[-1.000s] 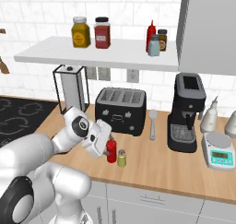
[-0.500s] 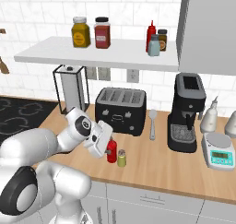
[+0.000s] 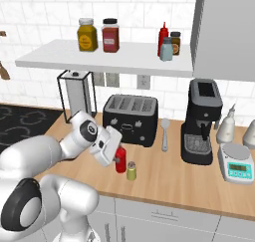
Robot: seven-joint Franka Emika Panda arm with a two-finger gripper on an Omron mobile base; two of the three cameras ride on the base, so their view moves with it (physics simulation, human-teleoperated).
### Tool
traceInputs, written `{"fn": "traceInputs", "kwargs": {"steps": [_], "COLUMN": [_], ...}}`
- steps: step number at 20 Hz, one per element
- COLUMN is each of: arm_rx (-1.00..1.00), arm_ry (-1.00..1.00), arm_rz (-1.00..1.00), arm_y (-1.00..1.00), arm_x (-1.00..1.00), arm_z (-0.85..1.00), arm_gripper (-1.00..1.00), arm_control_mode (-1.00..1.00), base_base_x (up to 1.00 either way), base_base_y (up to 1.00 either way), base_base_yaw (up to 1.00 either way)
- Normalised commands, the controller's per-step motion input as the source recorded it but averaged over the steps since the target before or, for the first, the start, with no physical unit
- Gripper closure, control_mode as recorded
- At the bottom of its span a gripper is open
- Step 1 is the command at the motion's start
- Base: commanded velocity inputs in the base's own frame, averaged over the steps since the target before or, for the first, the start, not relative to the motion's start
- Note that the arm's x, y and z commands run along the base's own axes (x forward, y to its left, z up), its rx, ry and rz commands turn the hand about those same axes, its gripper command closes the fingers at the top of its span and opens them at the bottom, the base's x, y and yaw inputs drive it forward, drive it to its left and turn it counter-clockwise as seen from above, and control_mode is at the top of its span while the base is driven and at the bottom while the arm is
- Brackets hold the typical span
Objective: Put the shaker and condiment bottle from the counter next to their counterparts in the cabinet.
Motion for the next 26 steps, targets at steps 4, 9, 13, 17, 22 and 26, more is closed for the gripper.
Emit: {"fn": "traceInputs", "kwargs": {"steps": [4,9,13,17,22,26], "arm_rx": [0.00,0.00,0.00,0.00,0.00,0.00], "arm_ry": [-0.02,0.00,0.00,-0.02,-0.04,-0.01], "arm_rz": [0.00,0.00,-0.01,0.00,0.00,0.00], "arm_y": [0.00,0.00,-0.01,-0.14,-0.11,-0.05], "arm_x": [0.00,0.00,0.00,0.00,0.00,0.00], "arm_z": [0.44,0.31,0.20,0.22,0.36,0.43], "arm_gripper": [1.00,1.00,1.00,1.00,1.00,1.00], "arm_control_mode": [-1.00,-1.00,-1.00,-1.00,-1.00,-1.00], "base_base_x": [0.00,0.00,0.00,0.00,0.00,0.00], "base_base_y": [0.00,0.00,0.00,0.00,0.00,0.00], "base_base_yaw": [0.00,0.00,0.00,0.00,0.00,0.00]}}
